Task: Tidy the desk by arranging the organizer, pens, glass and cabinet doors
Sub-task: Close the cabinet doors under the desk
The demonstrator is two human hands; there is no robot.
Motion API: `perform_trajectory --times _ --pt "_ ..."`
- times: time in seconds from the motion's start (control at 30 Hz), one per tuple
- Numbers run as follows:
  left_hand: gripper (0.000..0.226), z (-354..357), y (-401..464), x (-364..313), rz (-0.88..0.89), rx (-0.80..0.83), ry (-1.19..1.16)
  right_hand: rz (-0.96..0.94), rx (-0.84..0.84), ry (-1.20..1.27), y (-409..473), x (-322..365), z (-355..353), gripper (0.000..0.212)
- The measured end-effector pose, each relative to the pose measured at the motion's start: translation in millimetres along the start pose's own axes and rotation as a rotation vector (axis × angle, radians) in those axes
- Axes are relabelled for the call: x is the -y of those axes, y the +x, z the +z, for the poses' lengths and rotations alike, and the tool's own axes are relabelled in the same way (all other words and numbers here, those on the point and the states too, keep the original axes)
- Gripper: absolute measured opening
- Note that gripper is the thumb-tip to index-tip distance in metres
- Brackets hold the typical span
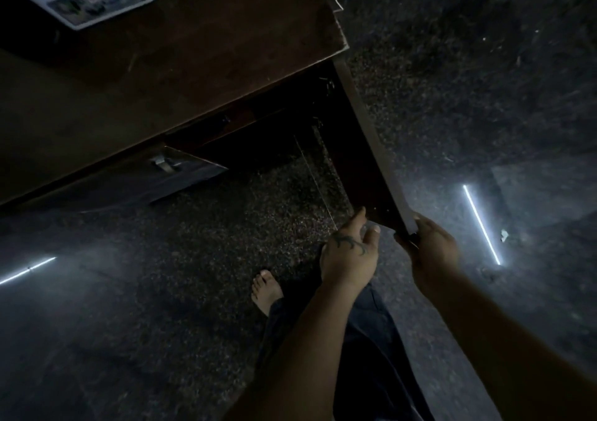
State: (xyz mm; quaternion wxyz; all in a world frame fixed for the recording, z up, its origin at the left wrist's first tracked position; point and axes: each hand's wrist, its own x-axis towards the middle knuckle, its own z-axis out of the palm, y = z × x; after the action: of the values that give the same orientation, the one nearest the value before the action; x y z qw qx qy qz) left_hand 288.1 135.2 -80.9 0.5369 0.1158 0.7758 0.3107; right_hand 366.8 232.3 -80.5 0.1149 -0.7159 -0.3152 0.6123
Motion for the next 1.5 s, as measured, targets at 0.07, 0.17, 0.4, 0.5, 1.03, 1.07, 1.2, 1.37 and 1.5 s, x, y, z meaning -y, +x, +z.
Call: perform_trajectory --times 0.07,0.17,0.4,0.5,1.03,1.07,1.2,1.37,1.5 --pt "0.050 0.6 -3.7 0.9 -0.006 0.001 0.000 -0.004 0.031 -0.016 -2.7 -1.2 0.6 0.023" --pt "0.052 -0.9 -11.9 3.9 -0.014 0.021 -0.007 0.003 0.087 -0.050 -9.6 -8.0 5.7 0.023" --pt "0.045 -19.9 -30.7 24.6 -0.116 -0.068 -0.094 -0.001 0.206 -0.189 -28.5 -36.5 35.9 0.019" --pt "0.043 -37.4 -38.9 34.5 -0.151 -0.105 -0.163 0.000 0.268 -0.222 -33.1 -48.1 52.1 0.021" --pt "0.040 -128.6 -42.1 59.8 -0.149 -0.367 -0.259 0.073 0.281 -0.297 -58.3 -73.0 145.8 0.013" --pt "0.039 -134.0 -40.7 60.3 -0.132 -0.379 -0.261 0.070 0.278 -0.304 -58.8 -73.5 150.6 0.014" --pt "0.042 -155.3 -33.1 65.3 -0.124 -0.377 -0.280 0.016 0.284 -0.358 -61.3 -71.7 173.0 0.019" --pt "0.045 -176.0 -18.7 69.6 -0.110 -0.437 -0.293 -0.074 0.364 -0.400 -64.4 -63.7 199.9 0.014" --pt "0.045 -190.4 -11.4 68.7 -0.076 -0.501 -0.289 -0.179 0.413 -0.594 -61.8 -60.1 217.1 0.021"
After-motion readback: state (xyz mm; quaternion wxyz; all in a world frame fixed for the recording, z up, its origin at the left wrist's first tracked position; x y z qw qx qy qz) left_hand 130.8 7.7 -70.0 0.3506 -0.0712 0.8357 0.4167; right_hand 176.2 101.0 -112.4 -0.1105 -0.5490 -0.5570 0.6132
